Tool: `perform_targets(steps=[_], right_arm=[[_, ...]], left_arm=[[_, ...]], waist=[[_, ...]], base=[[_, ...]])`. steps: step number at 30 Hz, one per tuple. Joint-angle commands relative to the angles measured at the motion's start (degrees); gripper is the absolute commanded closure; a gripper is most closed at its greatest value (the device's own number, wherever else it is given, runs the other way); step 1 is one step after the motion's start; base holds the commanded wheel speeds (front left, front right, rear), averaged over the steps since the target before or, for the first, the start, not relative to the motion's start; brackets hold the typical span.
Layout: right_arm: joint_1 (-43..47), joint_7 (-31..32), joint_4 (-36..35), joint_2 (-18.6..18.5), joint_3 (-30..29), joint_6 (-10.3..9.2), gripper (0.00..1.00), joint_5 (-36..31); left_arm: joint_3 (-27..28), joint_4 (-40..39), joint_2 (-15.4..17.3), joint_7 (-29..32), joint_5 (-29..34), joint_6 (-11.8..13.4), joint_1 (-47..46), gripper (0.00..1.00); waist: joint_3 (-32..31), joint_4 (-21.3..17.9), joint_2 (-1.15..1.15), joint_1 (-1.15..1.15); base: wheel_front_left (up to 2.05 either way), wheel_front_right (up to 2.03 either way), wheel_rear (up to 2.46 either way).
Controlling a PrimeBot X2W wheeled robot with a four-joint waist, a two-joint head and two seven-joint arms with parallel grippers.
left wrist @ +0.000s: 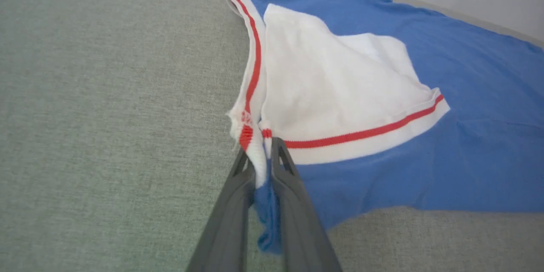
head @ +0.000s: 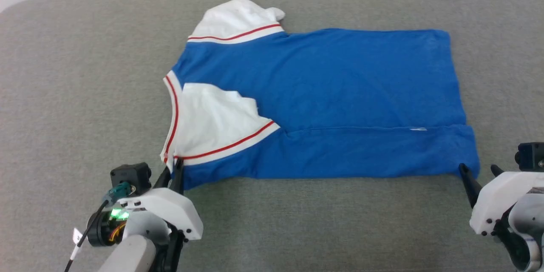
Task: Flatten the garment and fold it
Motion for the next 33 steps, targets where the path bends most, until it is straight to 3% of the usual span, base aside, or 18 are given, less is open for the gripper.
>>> perform_targets(steps=[1, 14, 15, 16, 25, 33], right_arm=[[-1.6, 0.9, 1.2, -0.2, -0.6, -0.09, 0.00, 0.2], [-7.4, 3.5, 13.8, 0.8, -2.0, -0.09, 0.00, -2.6], [-7.6, 3.4, 14.5, 1.0, -2.1, -0.09, 0.54, -2.5], [-7.7, 3.3, 15.1, 1.0, -2.1, -0.09, 1.00, -2.4], [-6.9, 2.6, 15.2, -1.2, -2.1, -0.09, 1.00, -0.5], [-0.7, 8.5, 5.5, -6.0, -0.5, -0.09, 1.00, 4.3]], left_arm=[[-0.1, -1.3, 0.4, -0.5, 0.4, -0.2, 0.1, 1.00], [-0.4, -7.8, 2.1, -1.3, 1.6, 0.3, 0.7, 1.00], [-0.4, -7.9, 2.2, -1.3, 1.7, 0.4, 0.7, 1.00], [-0.5, -8.0, 2.2, -1.2, 1.7, 0.5, 0.7, 1.00], [0.2, -7.0, 3.0, -1.3, 0.6, 0.4, 2.1, 1.00], [0.5, -7.5, 5.7, 2.3, -1.6, 1.0, 7.7, 1.00]], waist=[[0.0, 1.2, -0.01, -0.01], [3.7, 2.9, -0.01, -0.01], [3.7, 2.9, -0.01, -0.01], [3.6, 2.9, -0.01, -0.01], [-0.4, 2.1, -0.01, -0.01], [-4.7, 2.2, -0.01, -0.01]], base=[[0.00, 0.00, 0.00], [0.00, 0.00, 0.00], [0.00, 0.00, 0.00], [0.00, 0.00, 0.00], [0.00, 0.00, 0.00], [0.00, 0.00, 0.00]])
